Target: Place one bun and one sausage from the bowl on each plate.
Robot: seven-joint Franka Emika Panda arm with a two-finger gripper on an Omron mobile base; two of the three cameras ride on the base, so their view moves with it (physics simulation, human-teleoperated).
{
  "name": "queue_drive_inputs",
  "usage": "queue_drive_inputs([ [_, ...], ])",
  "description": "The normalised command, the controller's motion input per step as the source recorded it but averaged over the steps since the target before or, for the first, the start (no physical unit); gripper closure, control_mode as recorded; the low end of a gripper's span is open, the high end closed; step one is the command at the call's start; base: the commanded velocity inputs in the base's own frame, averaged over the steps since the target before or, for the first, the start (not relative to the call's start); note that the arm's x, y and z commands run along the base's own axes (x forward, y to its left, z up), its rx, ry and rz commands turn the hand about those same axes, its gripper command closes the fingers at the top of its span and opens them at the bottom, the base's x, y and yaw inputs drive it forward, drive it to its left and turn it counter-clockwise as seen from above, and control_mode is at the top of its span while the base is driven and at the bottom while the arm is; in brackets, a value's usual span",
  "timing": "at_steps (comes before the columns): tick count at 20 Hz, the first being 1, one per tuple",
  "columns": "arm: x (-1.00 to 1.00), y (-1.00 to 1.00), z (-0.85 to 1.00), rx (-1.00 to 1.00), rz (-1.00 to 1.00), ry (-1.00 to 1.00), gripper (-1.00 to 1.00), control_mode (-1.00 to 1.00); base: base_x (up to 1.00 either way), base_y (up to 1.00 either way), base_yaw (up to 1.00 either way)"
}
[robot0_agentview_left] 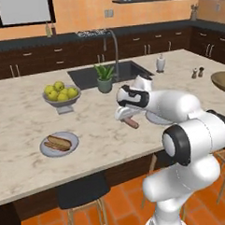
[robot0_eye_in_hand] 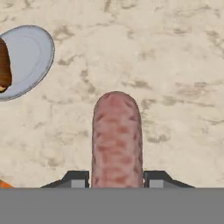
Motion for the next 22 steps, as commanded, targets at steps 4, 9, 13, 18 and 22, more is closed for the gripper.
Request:
queue_drive_inputs([
  [4,0.00,0.00,0.00,0.00,0.00,0.00,1.00,1.00,0.19,0.82,0.37],
  [9,0.00,0.00,0.00,0.00,0.00,0.00,1.00,1.00,0.84,0.20,0.18],
  [13,0.99,0.23,-0.46,0.00,0.05,0.13,1.00,-1.00,0.00,0.00,0.00],
  [18,0.69,0.71,-0.80,-0.02,0.00,0.12,1.00,-1.00,0.00,0.00,0.00],
  [22,0.00,0.34,-0.28,-0.01,0.00,0.01,1.00,-1.00,0.00,0.00,0.00],
])
